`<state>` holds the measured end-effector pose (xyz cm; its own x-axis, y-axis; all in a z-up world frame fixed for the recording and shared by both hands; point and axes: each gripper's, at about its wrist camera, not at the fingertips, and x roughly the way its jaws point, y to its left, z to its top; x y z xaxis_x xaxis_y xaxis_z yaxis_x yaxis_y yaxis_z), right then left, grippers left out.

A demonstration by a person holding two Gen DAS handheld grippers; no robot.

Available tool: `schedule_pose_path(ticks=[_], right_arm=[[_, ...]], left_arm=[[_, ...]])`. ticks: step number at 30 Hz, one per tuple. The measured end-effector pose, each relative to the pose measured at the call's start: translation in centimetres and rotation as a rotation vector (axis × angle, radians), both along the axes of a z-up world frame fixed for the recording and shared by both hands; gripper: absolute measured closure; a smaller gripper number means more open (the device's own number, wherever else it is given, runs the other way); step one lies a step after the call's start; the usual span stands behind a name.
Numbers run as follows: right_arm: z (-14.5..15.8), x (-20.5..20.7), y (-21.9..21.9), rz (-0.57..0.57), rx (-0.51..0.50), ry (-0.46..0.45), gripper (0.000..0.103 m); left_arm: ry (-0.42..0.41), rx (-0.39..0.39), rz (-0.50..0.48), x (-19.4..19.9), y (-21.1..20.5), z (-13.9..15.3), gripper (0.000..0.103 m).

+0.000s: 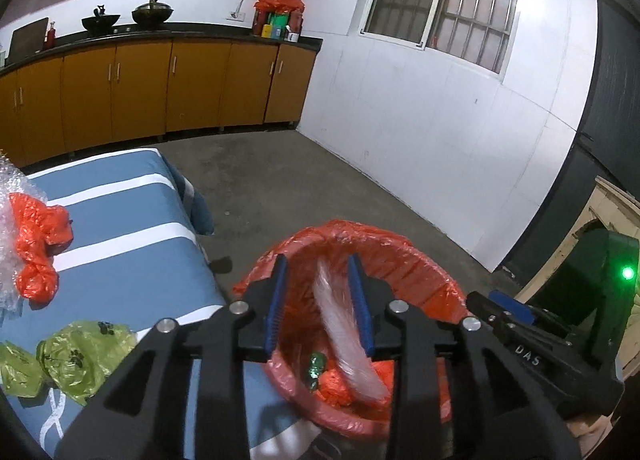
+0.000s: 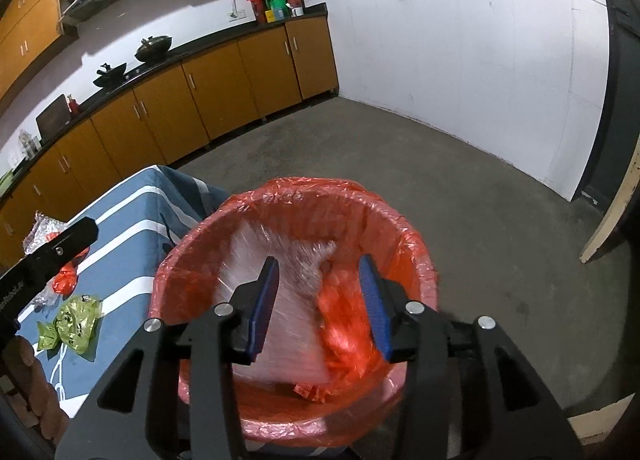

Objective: Collect trash
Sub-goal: 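Carry the red bag and bubble wrap over the red basket and open both tools, then move the right tool to the green paw-print bag and close on it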

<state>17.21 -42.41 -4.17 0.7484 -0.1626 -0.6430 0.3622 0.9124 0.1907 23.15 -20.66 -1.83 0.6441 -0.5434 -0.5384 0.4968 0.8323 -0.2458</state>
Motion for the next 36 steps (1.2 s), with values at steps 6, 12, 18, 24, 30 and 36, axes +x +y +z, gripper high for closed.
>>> schedule_pose_path(ticks=[6, 12, 18, 24, 30, 36], right_arm=[[-0.1, -0.1, 0.1, -0.006, 0.001, 0.009, 0.06], [-0.1, -0.1, 0.9, 0.015, -0.013, 0.009, 0.06], [0.5, 0.4, 2.6, 0.052, -0.05, 0.0, 0.06], [1.3, 1.6, 5.8, 0.132, -0.062, -0.023, 0.06], [1.5, 3.7, 11.9, 0.284, -0.059, -0.043, 0.06], [0.7, 5.9, 20.5, 0.471, -0.059, -0.041, 0.06]], left_arm=[[-0.006, 0.01, 0.036, -0.1, 1.5, -0.1, 0.061], [-0.001, 0.023, 0.067, 0.0, 2.8, -0.4, 0.059], [-0.019, 0.046, 0.118, -0.2, 5.1, -0.3, 0.058], [-0.059, 0.074, 0.215, -0.6, 9.6, 0.1, 0.053], [-0.102, 0.112, 0.404, -2.2, 17.6, 0.1, 0.046], [-0.103, 0.137, 0.596, -4.1, 25.4, 0.1, 0.042]])
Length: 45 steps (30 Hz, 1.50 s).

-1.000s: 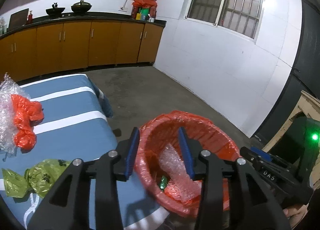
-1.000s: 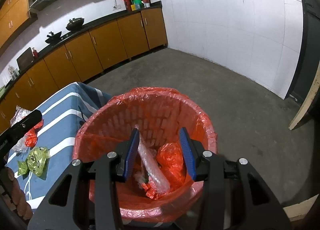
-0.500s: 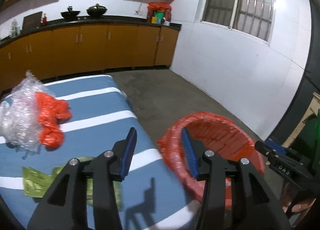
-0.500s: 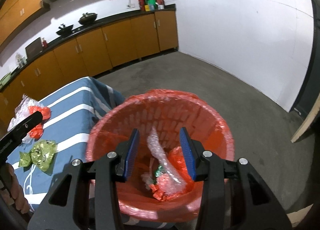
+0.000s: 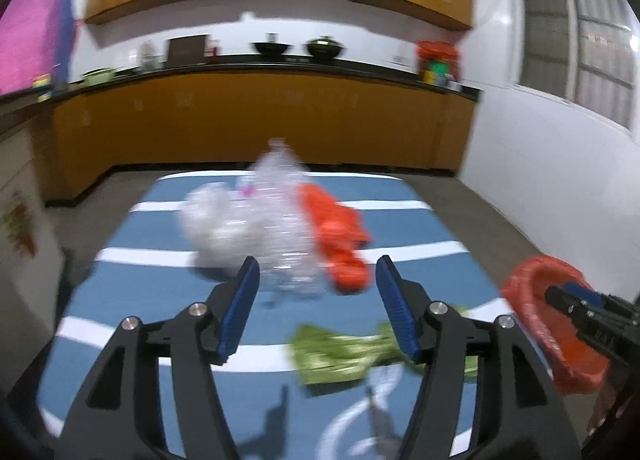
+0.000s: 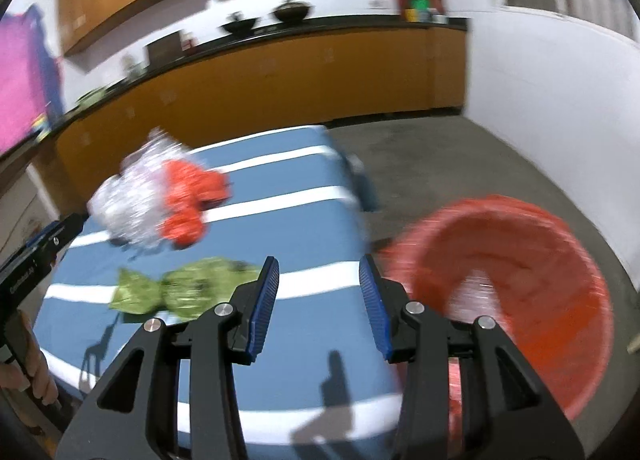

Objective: Collect trash
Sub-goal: 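Move the right tool to the green paw-print bag and close on it, then grasp the bubble wrap on the table with the left tool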

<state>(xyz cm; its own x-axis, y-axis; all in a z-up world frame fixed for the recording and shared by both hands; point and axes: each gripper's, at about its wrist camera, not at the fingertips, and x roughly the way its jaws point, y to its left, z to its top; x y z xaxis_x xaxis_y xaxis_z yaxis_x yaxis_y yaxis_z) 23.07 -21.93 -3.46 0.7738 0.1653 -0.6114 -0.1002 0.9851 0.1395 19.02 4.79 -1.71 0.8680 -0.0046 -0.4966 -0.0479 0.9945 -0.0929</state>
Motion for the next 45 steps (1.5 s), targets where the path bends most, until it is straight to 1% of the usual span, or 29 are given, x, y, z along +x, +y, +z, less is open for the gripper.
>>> schedule_pose_path(ticks=[3, 7, 12, 17, 23, 24, 28, 29, 30, 32, 36, 39, 45], right_arm=[[-0.6, 0.6, 3.9, 0.078, -0.001, 0.007, 0.06], [-1.4, 1.2, 7.8, 0.145, -0.02, 0.021, 0.06], [-3.0, 1.8, 10.4, 0.167, -0.028, 0.069, 0.06], [-3.8, 2.0, 11.9, 0.171, -0.047, 0.093, 0.06], [-5.3, 2.7, 12.9, 0.174, -0.093, 0.144, 0.061], [-5.6, 2.8, 13.0, 0.174, -0.097, 0.151, 0.065], [-6.3, 3.2, 13.3, 0.186, -0.108, 0.17, 0.075], [-6.3, 3.2, 13.4, 0.192, -0.11, 0.171, 0.081], [-6.2, 3.3, 13.5, 0.195, -0.112, 0.173, 0.084], [-6.1, 3.4, 13.5, 0.198, -0.115, 0.175, 0.087], [-6.0, 3.7, 13.0, 0.186, -0.114, 0.17, 0.089], [-5.8, 3.7, 11.9, 0.167, -0.09, 0.169, 0.089], [-4.8, 3.4, 10.4, 0.152, -0.065, 0.146, 0.09]], left_arm=[[0.003, -0.004, 0.074, -1.0, 3.4, -0.1, 0.042], [0.007, -0.018, 0.125, -2.0, 6.4, -0.2, 0.041], [0.018, -0.042, 0.159, -2.9, 8.8, -0.8, 0.041], [0.031, -0.068, 0.171, -3.2, 9.9, -1.4, 0.041], [0.037, -0.081, 0.169, -2.9, 10.1, -1.8, 0.041], [0.039, -0.082, 0.169, -2.9, 10.1, -1.9, 0.041], [0.05, -0.09, 0.17, -2.7, 10.1, -2.2, 0.041], [0.053, -0.092, 0.169, -2.6, 10.1, -2.3, 0.041], [0.057, -0.093, 0.167, -2.4, 10.0, -2.3, 0.041], [0.06, -0.093, 0.162, -2.3, 9.8, -2.3, 0.041], [0.063, -0.084, 0.143, -1.5, 9.1, -2.2, 0.041], [0.061, -0.083, 0.129, -0.8, 8.5, -1.9, 0.041], [0.065, -0.067, 0.069, 2.6, 6.3, -1.3, 0.041]])
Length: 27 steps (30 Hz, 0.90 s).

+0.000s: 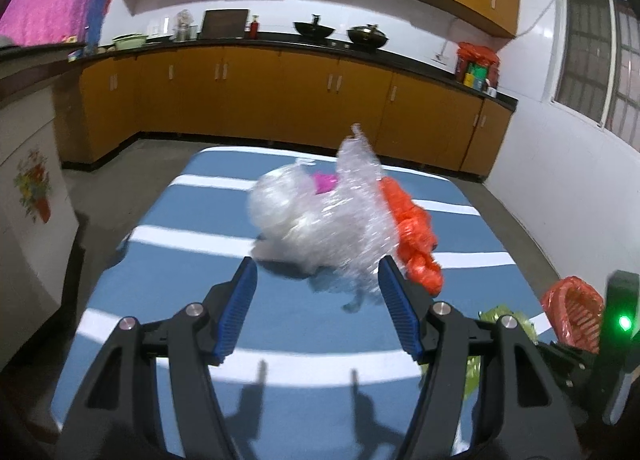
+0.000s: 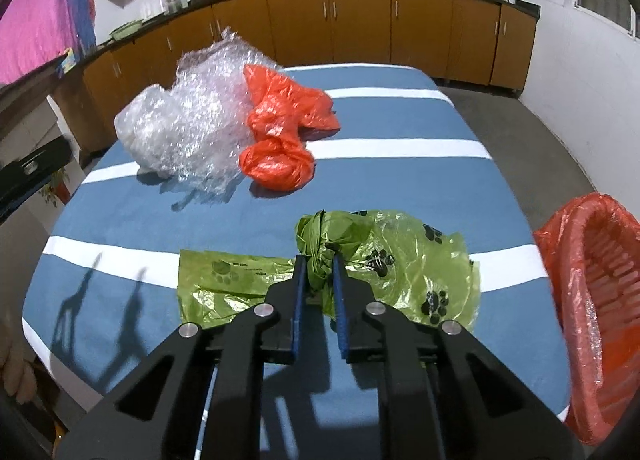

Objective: Collect trash
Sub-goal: 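Grasp the bubble wrap on the table with the left tool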

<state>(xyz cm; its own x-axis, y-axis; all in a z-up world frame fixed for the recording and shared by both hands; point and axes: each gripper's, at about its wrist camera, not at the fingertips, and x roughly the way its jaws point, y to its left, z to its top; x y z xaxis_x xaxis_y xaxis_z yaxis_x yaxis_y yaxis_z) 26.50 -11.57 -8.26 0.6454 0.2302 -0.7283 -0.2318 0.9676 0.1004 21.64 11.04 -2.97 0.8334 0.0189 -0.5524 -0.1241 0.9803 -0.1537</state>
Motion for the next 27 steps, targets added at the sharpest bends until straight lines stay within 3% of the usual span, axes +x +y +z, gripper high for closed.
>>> schedule_pose_path(ticks=[6, 14, 19, 22, 27], right_arm=[[1.0, -0.3, -1.1, -0.004, 0.009, -0.026, 0.09], [1.8, -0.5, -3.5, -0.035, 0.012, -0.041, 0.09], [1.8, -0.6, -4.7, -0.058, 0.017, -0.037, 0.09], [1.7, -0.6, -5.1, -0.066, 0.021, -0.034, 0.09], [1.9, -0.6, -5.1, -0.062, 0.031, -0.04, 0.09]], left_arm=[[0.053, 0.01, -0.042, 4.9, -2.2, -0.5, 0.041], [0.175, 0.023, -0.045, 10.4, -3.9, -3.3, 0.042], [0.217, 0.026, -0.07, 11.9, -4.6, -4.4, 0.09], [0.21, 0.023, -0.076, 11.9, -4.5, -4.5, 0.096], [0.155, 0.019, -0.095, 9.9, -4.3, -3.3, 0.097]])
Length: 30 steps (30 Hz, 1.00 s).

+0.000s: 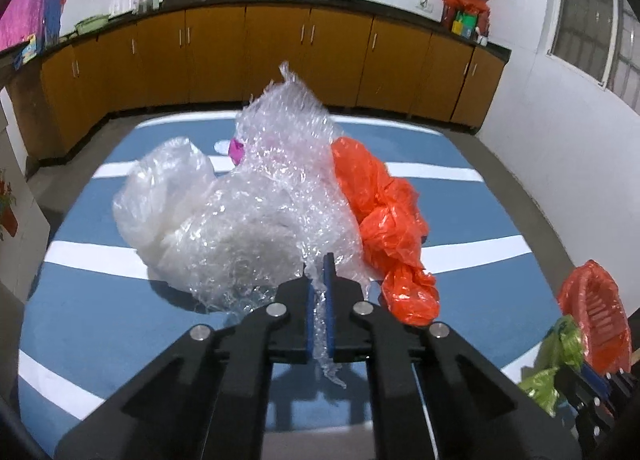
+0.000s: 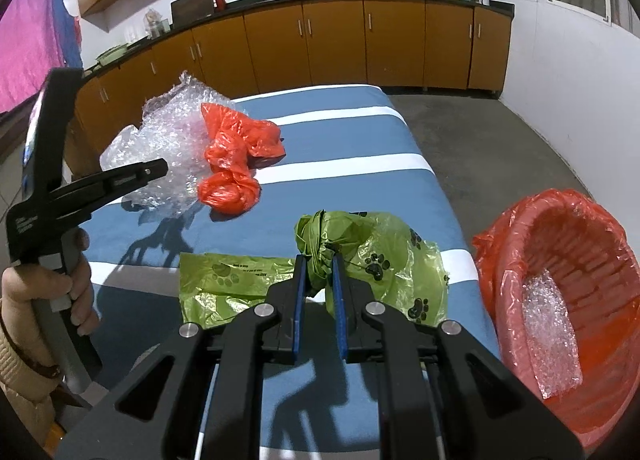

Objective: Collect trash
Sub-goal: 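Grasp the bubble wrap on the table with the left tool, then carry the bubble wrap and green bag over the basket and open both tools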

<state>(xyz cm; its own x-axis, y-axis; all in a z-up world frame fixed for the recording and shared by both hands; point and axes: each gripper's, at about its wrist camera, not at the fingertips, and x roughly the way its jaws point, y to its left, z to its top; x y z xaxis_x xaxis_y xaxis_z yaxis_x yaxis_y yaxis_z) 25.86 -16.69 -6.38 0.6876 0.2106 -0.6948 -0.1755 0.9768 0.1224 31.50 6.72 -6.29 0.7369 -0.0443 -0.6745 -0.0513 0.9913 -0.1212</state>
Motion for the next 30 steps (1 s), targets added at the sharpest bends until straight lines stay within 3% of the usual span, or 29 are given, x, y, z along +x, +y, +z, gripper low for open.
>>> schedule_pose_path(ticks=[17, 30], right_arm=[[2.3, -1.2, -0.3, 0.022, 0.023, -0.062, 0.09], [4.4, -2.7, -3.6, -0.057, 0.033, -0.136, 0.09]], left_arm=[[-0.165, -0.007, -0.033, -7.9, 1.6, 5.9, 0.098], [-0.243, -0.041, -0.137, -11.0, -1.2, 9.6, 0.098]])
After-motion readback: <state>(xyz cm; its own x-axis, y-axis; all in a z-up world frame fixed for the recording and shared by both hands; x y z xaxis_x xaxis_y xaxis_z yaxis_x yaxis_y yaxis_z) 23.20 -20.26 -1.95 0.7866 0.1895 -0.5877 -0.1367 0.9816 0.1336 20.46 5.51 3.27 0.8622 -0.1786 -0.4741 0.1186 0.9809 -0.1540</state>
